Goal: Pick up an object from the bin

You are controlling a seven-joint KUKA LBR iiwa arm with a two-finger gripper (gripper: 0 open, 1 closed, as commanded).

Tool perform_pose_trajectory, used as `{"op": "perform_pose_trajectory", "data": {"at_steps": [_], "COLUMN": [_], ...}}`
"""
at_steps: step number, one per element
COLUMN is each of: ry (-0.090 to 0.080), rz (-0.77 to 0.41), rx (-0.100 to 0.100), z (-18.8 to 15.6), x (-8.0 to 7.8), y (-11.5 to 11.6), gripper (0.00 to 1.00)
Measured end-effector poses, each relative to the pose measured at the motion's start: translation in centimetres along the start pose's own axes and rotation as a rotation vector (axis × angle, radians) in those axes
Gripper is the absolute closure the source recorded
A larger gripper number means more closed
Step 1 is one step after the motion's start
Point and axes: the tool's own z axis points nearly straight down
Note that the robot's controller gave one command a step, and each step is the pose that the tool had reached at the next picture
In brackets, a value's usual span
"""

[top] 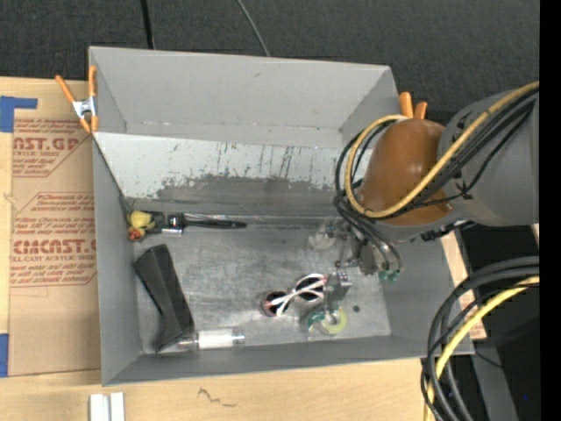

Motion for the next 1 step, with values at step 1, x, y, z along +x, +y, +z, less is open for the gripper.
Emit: {"op": "perform_pose_trajectory", "data": {"at_steps": [1], "ry": [0.009], "rz": [0.034], "rx": [-0.001], "z": [2.56], "x": [0.16], "y": [1.07], "gripper": [0.0]}}
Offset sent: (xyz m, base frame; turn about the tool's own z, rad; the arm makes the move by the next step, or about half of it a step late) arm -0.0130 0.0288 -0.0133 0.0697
